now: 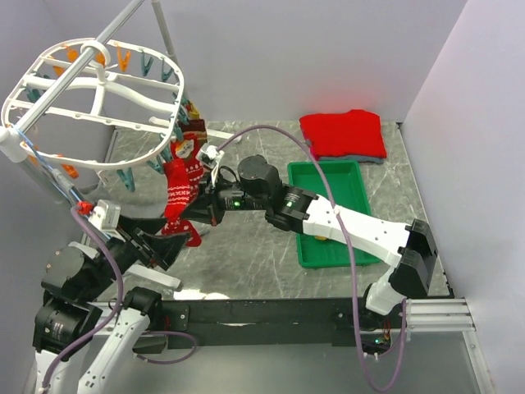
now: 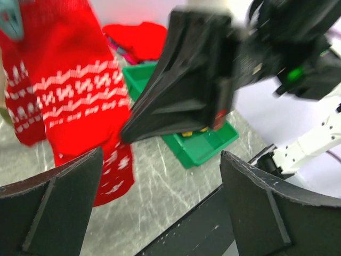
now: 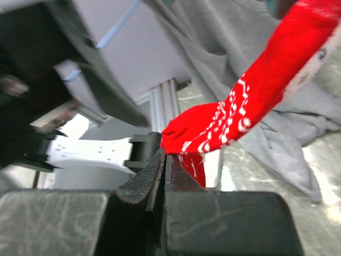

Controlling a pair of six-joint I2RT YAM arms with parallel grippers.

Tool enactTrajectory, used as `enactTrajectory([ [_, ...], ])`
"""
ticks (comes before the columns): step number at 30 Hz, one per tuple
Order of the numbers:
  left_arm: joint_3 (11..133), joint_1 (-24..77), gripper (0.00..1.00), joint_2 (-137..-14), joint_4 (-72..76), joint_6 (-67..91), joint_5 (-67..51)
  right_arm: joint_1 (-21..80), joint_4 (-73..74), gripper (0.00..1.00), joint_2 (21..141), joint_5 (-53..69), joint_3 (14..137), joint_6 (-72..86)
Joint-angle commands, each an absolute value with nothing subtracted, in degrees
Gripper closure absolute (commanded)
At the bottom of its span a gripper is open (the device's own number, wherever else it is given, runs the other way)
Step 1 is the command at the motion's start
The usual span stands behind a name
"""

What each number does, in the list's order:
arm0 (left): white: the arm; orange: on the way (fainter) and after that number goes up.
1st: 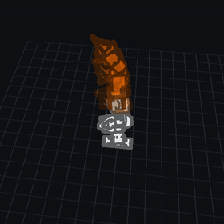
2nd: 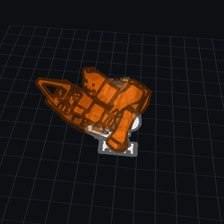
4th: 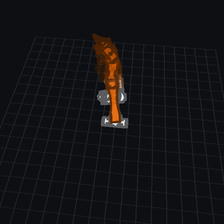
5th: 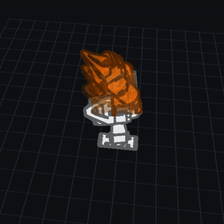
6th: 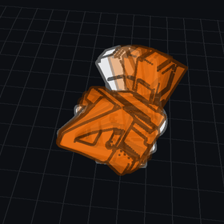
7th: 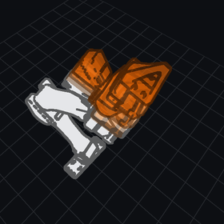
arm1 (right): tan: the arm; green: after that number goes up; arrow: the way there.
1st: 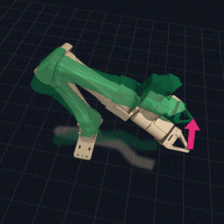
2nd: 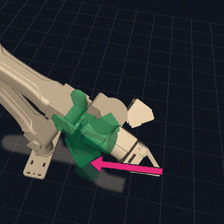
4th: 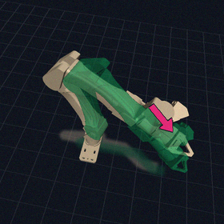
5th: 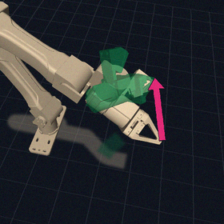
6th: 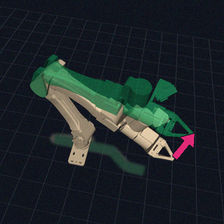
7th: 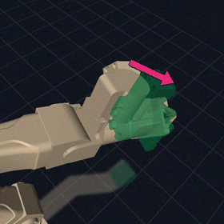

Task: Remove the socks clipped to the hanger

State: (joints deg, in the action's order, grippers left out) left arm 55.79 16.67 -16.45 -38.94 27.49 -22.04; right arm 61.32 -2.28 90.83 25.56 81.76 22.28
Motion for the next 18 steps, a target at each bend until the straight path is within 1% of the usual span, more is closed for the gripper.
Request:
enactTrajectory([
  [1, 53.53, 16.79, 0.05, -13.89, -39.20, 26.37, -22.06, 62.66, -1.24, 1.00, 87.19, 26.11, 86.74, 24.96],
  [11, 53.00, 16.79, 0.06, -12.74, -43.77, 25.49, -16.27, 64.25, -0.62, 1.00, 85.87, 26.72, 88.06, 26.10],
  [16, 52.12, 16.79, 0.06, -12.57, -43.24, 25.49, -15.21, 64.69, -1.58, 1.00, 85.69, 28.12, 87.63, 27.24],
  [18, 52.03, 16.79, 0.10, -13.35, -42.98, 25.49, -15.64, 65.12, -1.76, 1.00, 85.87, 28.48, 87.89, 27.51],
])
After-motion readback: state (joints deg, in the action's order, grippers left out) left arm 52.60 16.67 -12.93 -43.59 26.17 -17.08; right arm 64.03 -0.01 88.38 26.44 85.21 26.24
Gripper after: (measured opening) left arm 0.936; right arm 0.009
